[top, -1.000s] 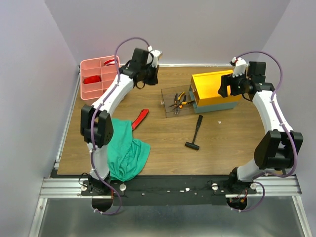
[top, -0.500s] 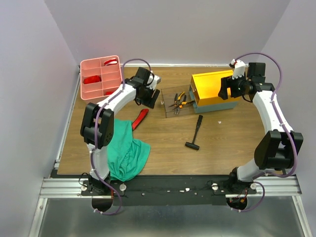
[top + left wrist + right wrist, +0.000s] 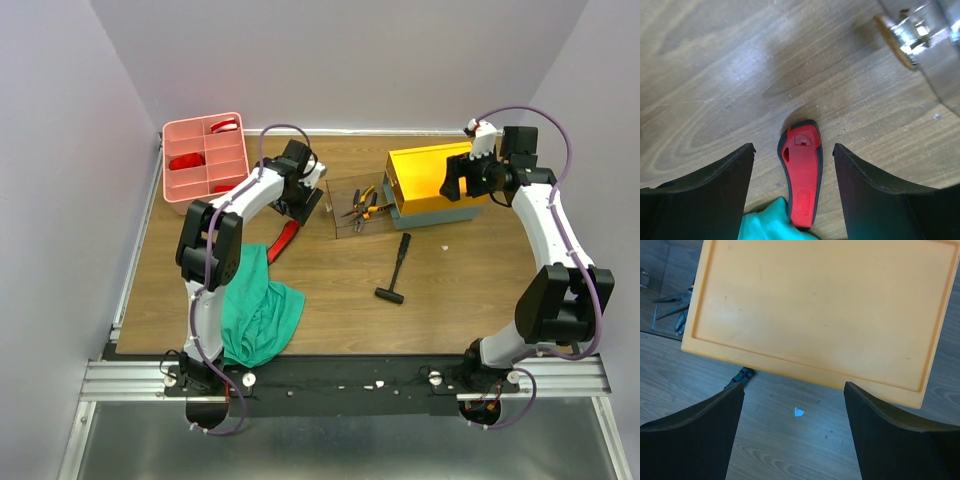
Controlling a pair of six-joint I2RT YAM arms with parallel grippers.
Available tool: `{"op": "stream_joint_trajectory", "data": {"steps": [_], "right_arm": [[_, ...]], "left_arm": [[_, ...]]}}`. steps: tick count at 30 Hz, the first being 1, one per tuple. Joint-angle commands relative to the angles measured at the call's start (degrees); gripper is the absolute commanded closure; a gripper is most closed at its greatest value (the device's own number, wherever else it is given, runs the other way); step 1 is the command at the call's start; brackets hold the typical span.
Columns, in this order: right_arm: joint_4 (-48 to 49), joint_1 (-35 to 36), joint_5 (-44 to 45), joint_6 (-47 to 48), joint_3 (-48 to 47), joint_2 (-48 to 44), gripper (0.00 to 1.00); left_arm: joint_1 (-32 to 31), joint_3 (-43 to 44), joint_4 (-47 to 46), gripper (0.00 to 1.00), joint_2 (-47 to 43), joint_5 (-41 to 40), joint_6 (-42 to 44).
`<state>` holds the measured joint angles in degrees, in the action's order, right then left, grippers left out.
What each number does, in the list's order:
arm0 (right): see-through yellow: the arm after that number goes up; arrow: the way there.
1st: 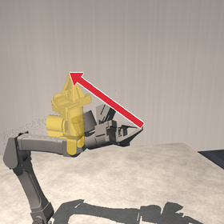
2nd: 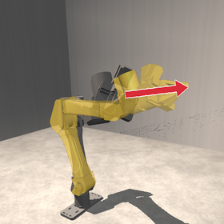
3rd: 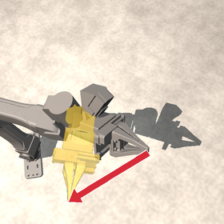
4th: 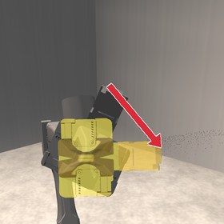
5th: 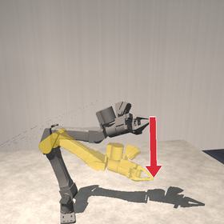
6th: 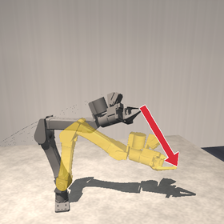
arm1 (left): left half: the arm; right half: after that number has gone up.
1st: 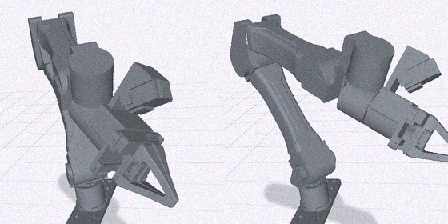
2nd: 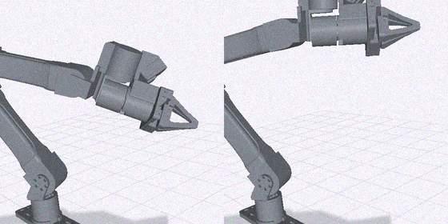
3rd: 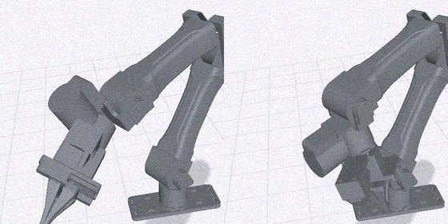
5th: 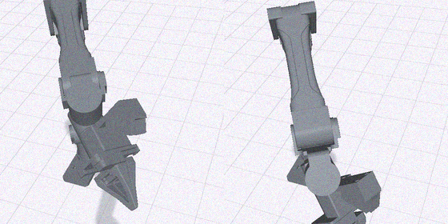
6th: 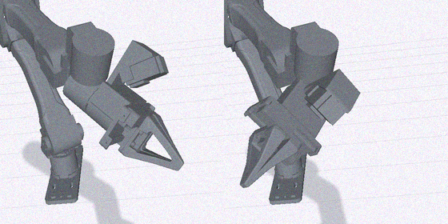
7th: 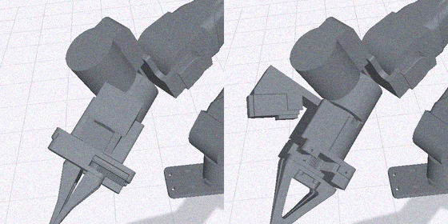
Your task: Sort the tools into containers
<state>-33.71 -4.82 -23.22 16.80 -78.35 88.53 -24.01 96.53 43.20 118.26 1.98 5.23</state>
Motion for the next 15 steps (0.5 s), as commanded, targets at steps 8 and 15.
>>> {"op": "stream_joint_trajectory", "data": {"steps": [8,15], "right_arm": [[0.0,0.3,-0.2,1.0,-0.8,-0.5,0.11],[0.6,0.3,-0.8,0.8,-0.8,-0.1,0.12]], "left_arm": [[0.0,-1.0,2.9,0.3,3.9,-1.4,-0.7],[0.4,-4.7,5.1,0.51,3.6,2.6,-2.5]]}}
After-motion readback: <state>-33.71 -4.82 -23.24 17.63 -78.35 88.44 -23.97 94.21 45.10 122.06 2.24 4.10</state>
